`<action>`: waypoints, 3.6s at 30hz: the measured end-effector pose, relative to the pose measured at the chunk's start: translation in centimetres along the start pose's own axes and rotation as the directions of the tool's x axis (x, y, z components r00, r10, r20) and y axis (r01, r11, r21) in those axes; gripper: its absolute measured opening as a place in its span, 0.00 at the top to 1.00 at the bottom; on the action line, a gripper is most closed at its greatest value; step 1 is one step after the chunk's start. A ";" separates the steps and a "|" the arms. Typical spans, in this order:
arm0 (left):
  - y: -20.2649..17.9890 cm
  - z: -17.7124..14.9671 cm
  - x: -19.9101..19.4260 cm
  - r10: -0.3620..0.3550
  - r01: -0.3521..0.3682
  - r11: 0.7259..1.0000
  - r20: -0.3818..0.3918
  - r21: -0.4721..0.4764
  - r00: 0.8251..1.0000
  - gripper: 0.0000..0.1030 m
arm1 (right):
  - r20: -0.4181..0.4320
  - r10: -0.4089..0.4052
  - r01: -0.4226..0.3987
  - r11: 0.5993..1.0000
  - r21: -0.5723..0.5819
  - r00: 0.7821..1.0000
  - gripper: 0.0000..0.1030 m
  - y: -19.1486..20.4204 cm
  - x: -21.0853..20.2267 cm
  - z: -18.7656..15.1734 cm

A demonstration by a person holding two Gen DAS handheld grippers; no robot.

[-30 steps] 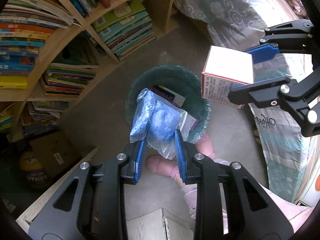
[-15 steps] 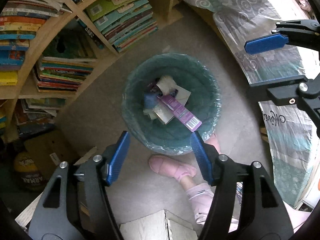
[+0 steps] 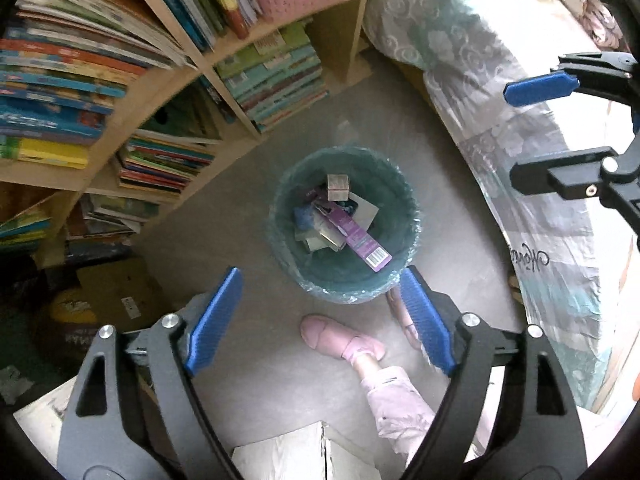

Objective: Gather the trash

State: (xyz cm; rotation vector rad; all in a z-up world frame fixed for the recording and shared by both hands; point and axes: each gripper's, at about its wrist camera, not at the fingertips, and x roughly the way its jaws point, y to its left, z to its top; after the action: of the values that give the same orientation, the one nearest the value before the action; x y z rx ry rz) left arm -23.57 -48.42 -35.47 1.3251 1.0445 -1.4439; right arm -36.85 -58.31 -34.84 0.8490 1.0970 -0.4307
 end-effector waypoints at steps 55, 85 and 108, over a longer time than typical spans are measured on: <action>15.4 -28.7 -37.7 0.634 -0.229 0.325 0.032 -0.918 0.773 0.07 | 0.047 0.190 -0.087 0.640 -0.763 0.981 0.13 43.1 -14.5 10.7; 15.4 -48.1 -37.5 0.589 -0.192 -0.239 -0.299 -0.952 0.750 0.07 | -0.222 0.289 -0.297 0.251 -0.921 0.931 0.13 62.8 -9.0 3.6; 15.2 -51.2 -37.3 0.567 -0.139 -0.332 -0.315 -0.933 0.761 0.07 | -0.245 0.299 -0.308 0.186 -0.933 0.922 0.13 66.2 -8.3 3.7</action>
State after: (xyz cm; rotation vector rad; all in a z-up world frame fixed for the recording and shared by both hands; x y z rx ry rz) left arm 5.12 -0.24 -2.29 0.0307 0.9185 0.1143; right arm 7.10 -20.84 -1.32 -0.1160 0.9101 0.6356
